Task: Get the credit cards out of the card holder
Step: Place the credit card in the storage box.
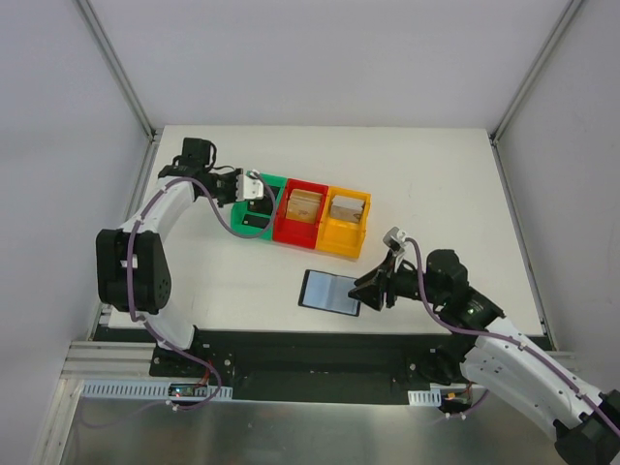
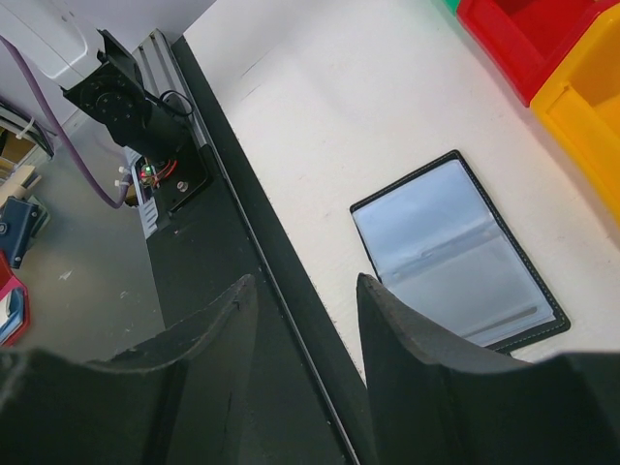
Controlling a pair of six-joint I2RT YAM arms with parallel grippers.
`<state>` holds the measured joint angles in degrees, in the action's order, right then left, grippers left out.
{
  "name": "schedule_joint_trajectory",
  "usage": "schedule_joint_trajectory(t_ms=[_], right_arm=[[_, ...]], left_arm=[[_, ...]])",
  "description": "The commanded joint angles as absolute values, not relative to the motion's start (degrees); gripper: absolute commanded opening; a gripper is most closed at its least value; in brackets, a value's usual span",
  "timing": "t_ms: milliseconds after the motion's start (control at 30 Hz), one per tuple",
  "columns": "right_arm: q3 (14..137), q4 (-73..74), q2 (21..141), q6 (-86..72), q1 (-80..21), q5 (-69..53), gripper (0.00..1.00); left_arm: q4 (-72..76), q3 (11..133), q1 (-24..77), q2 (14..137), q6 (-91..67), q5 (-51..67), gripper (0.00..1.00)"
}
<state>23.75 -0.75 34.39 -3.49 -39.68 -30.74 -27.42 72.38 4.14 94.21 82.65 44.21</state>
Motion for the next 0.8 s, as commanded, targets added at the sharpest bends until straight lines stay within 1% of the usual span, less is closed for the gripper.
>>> schedule_joint_trajectory(t_ms=[0,200,433,767], right_arm=[[22.85,-4.39,33.92,-5.01,-39.99,-31.38,0.48],[22.41,-5.36,34.80,-5.27,-39.99,-31.90,0.47],[21.71,-5.45,33.57,-5.71,-39.99,-31.55,0.48],[22.24,-5.98,35.07,-5.54,-39.99,-31.73,0.48]], left_arm=[[-30.58,75.32,6.15,95.27,90.26,44.29,0.00],[-30.76,76.90,8.61,96.06,91.14,43.33,0.00],[-34.36,80.77,8.35,99.58,92.72,41.31,0.00],[-35.59,80.24,8.00,101.51,93.43,41.22,0.00]])
